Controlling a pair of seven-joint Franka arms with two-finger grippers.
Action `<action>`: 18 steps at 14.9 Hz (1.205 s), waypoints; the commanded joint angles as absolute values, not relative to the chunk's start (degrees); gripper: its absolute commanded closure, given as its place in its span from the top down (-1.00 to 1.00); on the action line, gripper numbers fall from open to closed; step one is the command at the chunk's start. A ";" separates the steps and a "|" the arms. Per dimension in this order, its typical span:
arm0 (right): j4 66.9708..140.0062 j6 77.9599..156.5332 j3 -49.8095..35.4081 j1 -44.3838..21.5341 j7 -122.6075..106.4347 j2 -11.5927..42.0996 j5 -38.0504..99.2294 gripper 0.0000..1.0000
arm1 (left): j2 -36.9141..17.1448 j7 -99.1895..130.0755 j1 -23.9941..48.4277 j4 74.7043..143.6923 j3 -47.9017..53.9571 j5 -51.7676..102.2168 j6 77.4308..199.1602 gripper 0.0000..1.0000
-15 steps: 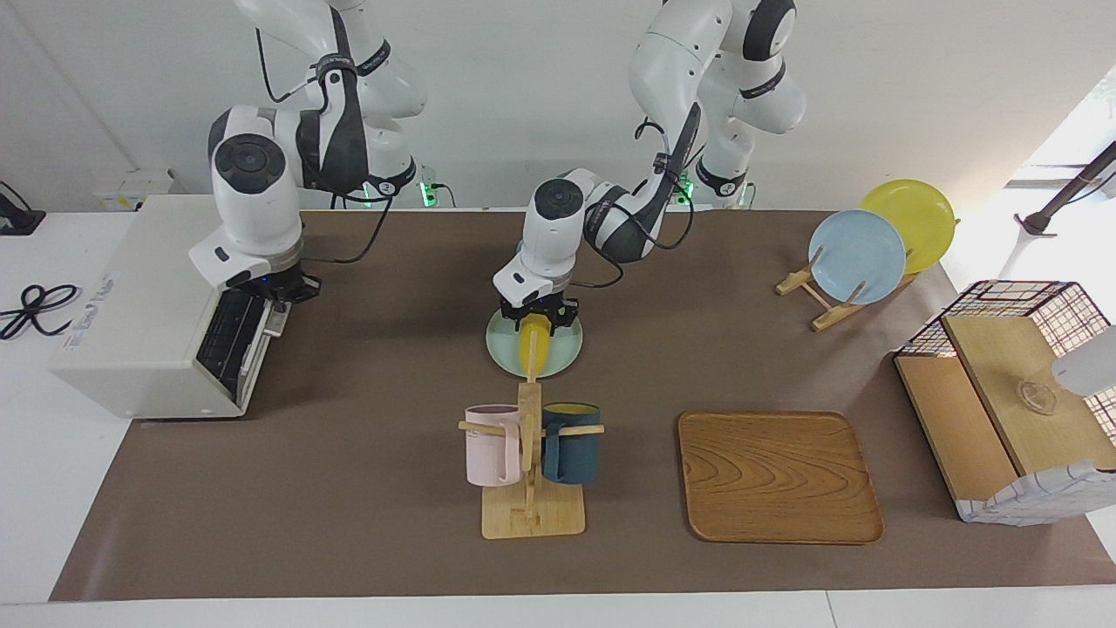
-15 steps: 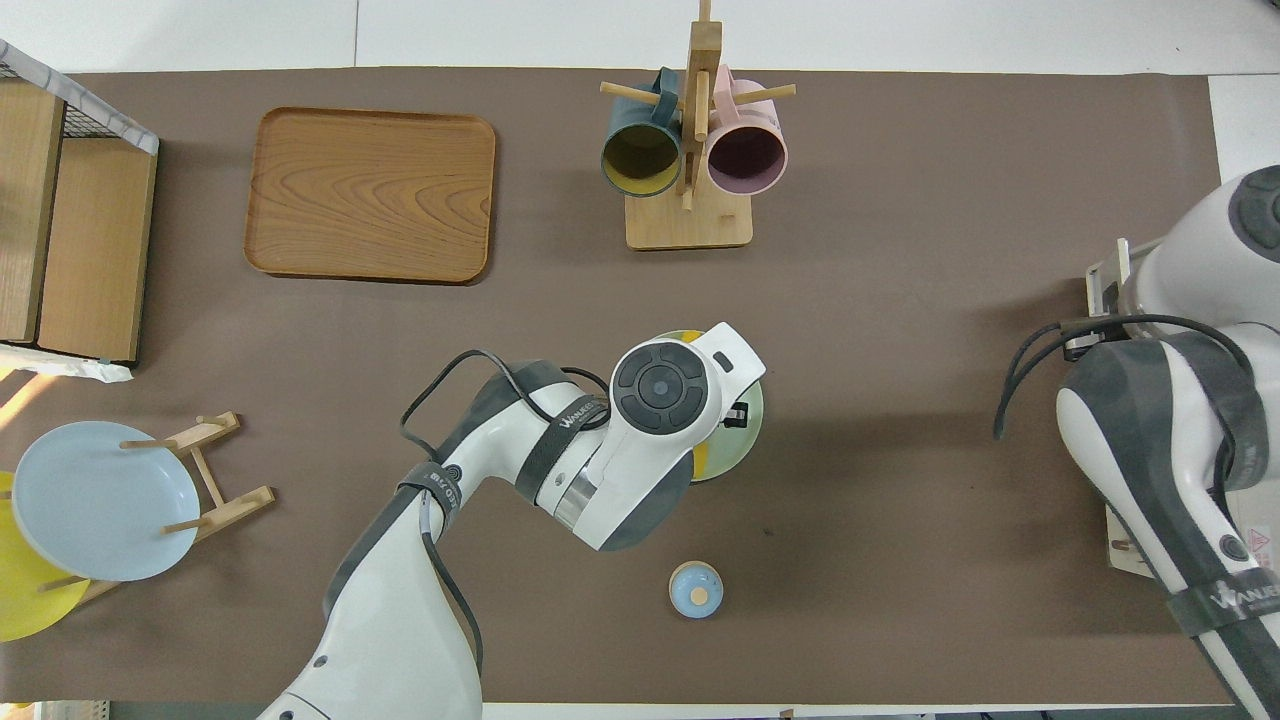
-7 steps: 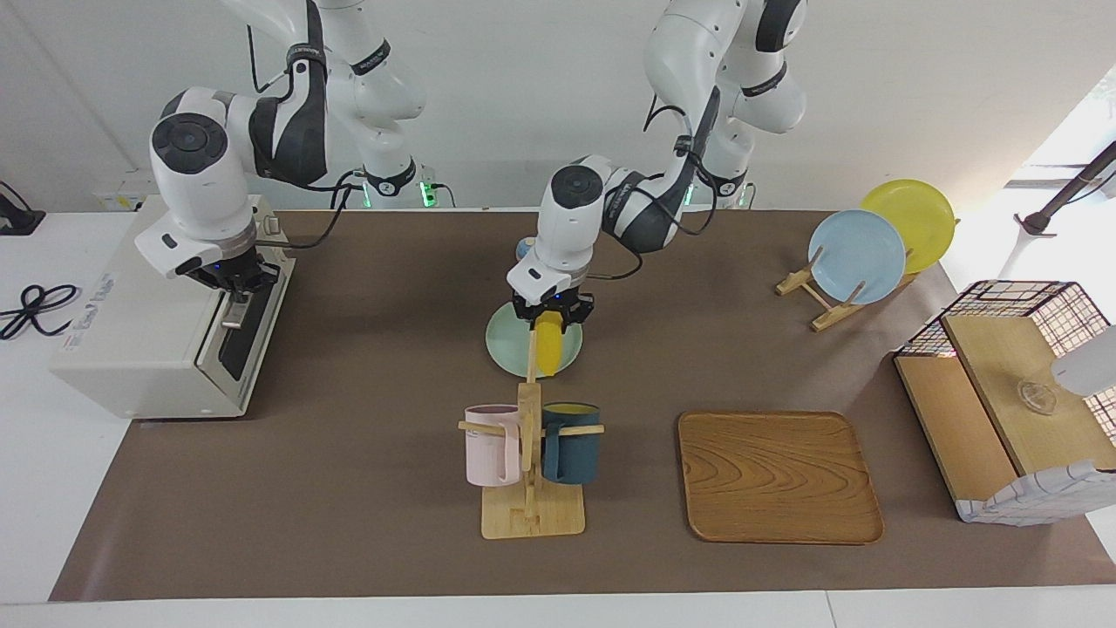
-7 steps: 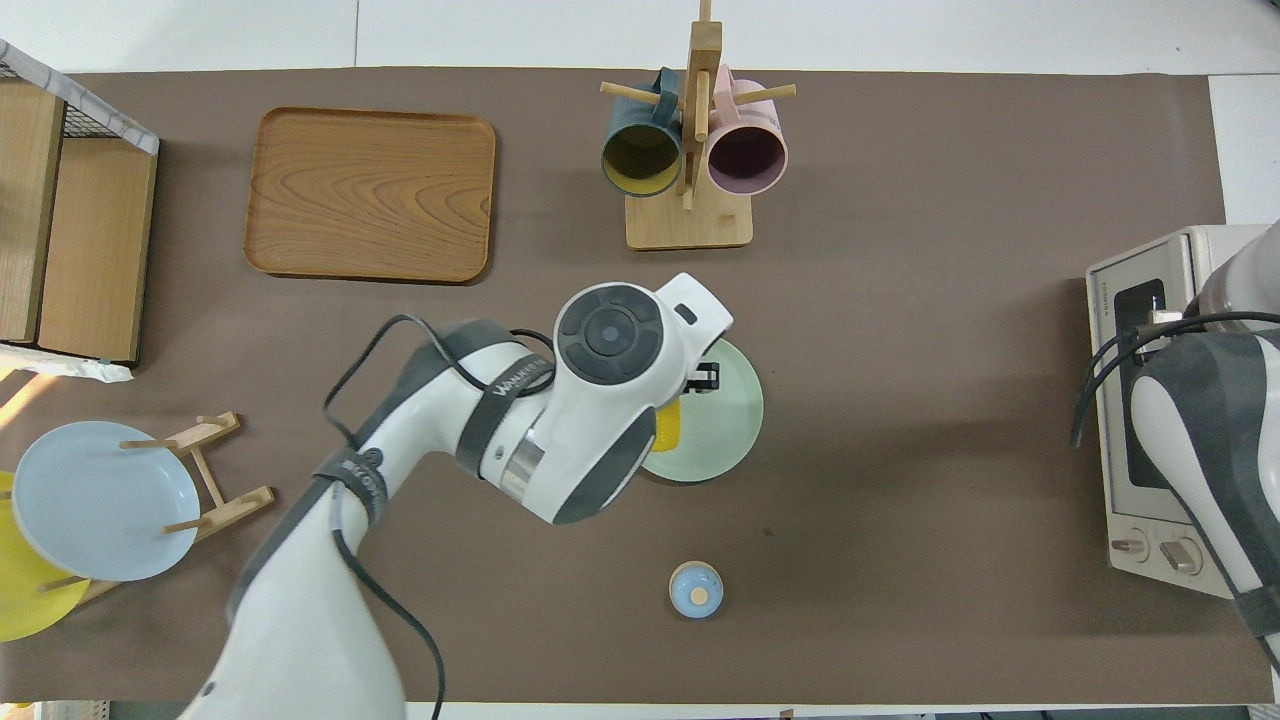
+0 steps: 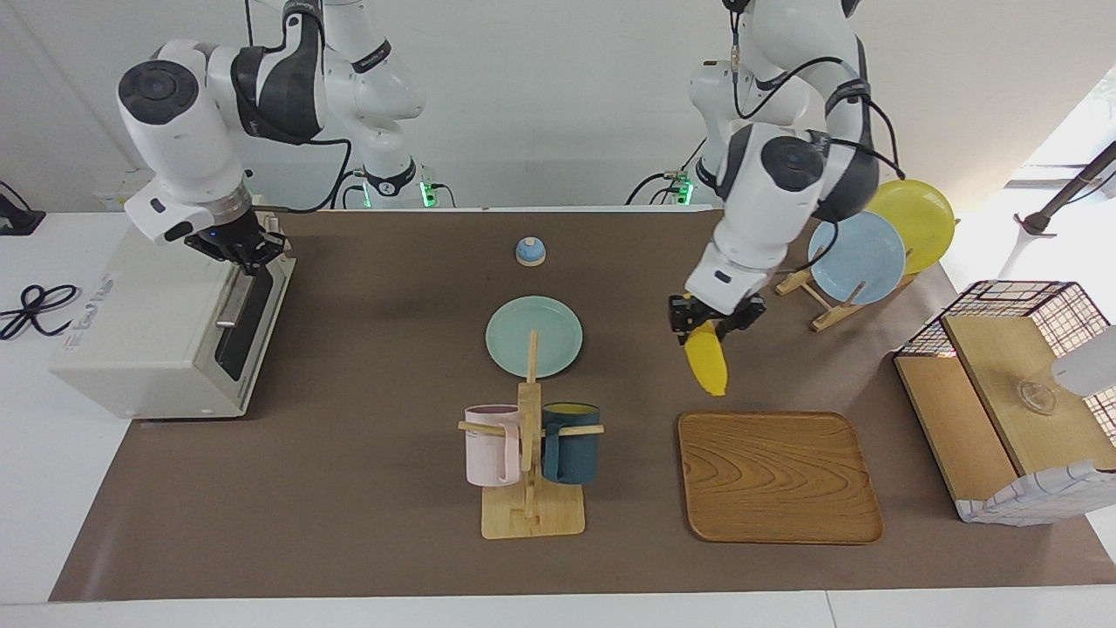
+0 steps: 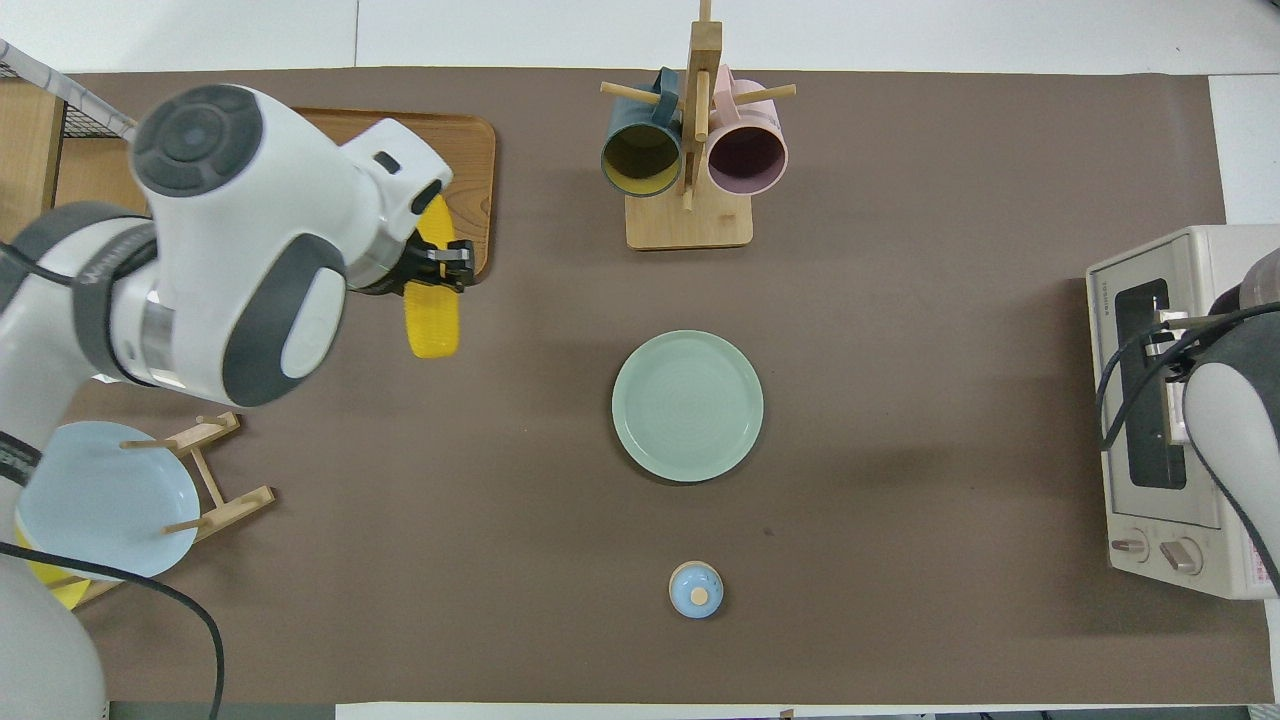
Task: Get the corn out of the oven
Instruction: 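Carry the corn with the left gripper onto the wooden tray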
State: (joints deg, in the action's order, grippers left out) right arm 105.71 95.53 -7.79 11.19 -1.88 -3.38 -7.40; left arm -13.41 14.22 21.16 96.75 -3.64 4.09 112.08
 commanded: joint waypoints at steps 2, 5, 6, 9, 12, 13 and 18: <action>100.56 92.99 -8.61 8.28 -0.11 -1.85 -1.14 -0.63 | -17.65 9.14 14.42 92.40 -2.64 2.90 112.33 -1.00; 96.60 89.30 -8.61 5.01 3.34 -0.27 -1.14 0.13 | -26.51 9.14 13.10 83.96 -2.64 2.90 112.50 -1.00; 96.16 88.95 -8.70 4.75 3.34 -0.09 -0.97 0.41 | -29.85 9.14 13.10 81.33 -2.72 2.90 113.02 -1.00; 96.06 90.08 -8.79 3.78 3.51 0.00 2.02 1.00 | -38.91 9.05 12.92 72.19 -2.64 3.08 114.60 -1.00; 96.68 91.49 -8.88 3.52 3.52 -0.09 2.11 1.00 | -42.35 8.18 12.48 70.49 -2.46 3.08 118.46 -1.00; 96.85 91.84 -8.88 2.82 3.60 -0.17 2.11 1.00 | -43.23 7.65 12.22 69.97 -2.46 3.08 119.00 -1.00; 98.17 95.62 -8.96 2.46 3.78 -0.53 2.11 1.00 | -45.35 4.93 12.13 69.17 -2.55 3.08 119.80 -1.00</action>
State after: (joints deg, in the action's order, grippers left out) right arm 97.69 94.46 -8.69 2.31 3.07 -0.42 0.97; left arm -43.90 6.24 12.64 71.30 -2.87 4.00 119.78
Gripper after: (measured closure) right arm 0.000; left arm 0.436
